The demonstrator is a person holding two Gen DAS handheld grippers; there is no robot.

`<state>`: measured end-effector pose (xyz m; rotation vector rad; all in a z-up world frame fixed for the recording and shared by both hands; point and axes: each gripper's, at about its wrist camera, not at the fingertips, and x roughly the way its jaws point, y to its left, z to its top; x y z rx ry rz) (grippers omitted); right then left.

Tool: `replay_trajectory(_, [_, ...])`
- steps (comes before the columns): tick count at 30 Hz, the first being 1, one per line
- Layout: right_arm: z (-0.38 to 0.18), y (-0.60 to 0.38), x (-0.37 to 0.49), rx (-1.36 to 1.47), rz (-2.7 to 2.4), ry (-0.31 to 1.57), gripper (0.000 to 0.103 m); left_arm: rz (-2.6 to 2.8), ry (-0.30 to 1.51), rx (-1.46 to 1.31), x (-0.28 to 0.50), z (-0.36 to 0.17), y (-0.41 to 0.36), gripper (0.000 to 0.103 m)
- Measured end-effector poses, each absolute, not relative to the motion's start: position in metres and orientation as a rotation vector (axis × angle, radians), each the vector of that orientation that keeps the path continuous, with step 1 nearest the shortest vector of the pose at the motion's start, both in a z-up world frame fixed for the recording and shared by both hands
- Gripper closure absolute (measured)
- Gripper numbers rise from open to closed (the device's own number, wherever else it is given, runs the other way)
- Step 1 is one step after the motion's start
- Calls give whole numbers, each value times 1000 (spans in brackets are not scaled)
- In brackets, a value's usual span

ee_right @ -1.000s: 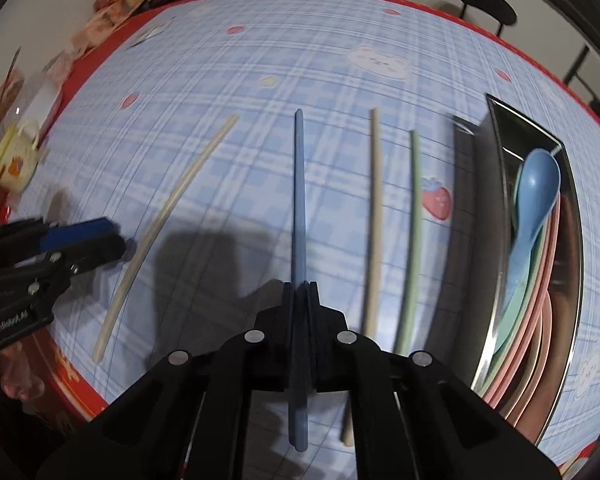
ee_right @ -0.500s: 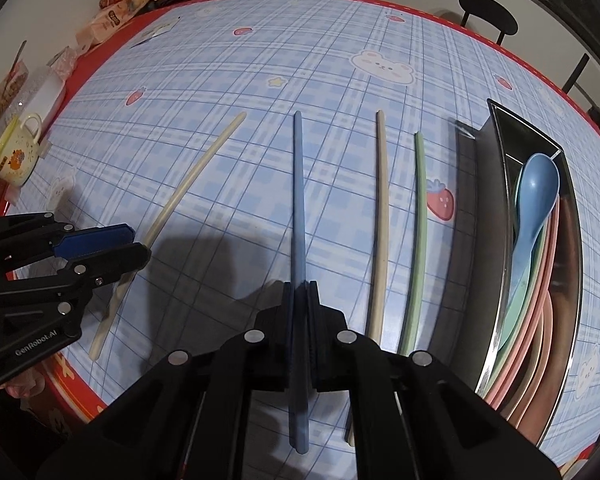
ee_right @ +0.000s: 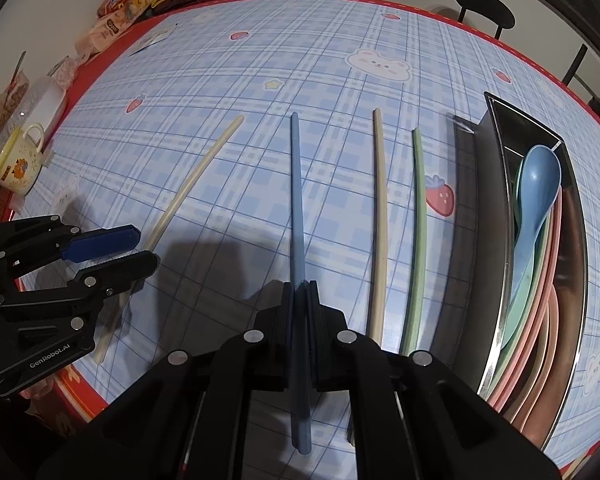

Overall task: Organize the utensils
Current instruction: 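Close the left tool on a beige chopstick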

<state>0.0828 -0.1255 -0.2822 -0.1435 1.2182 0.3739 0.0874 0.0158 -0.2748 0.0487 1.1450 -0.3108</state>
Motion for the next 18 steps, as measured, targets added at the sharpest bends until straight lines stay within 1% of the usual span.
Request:
replay_trajectory(1, [-282,-125,83,-144,374,1218,96,-307,1144,48,87,-275,16,77])
replay_trajectory(5, [-282,-126,83,-148,373,1225,96,-274,1159,8,89,-275,25,92])
replay_trajectory(9, [-281,-123,80,-181,375,1231,96,-284,1190,-114,91,-276,39,93])
replay_trajectory(15, [-274,-133,76,-95,372,1239,97,-266,1200,-264,87,-276,61,93])
replay_trajectory(18, [-269,-138,72,-41,374,1232,97,-270,1174,-343,83,-273,73,93])
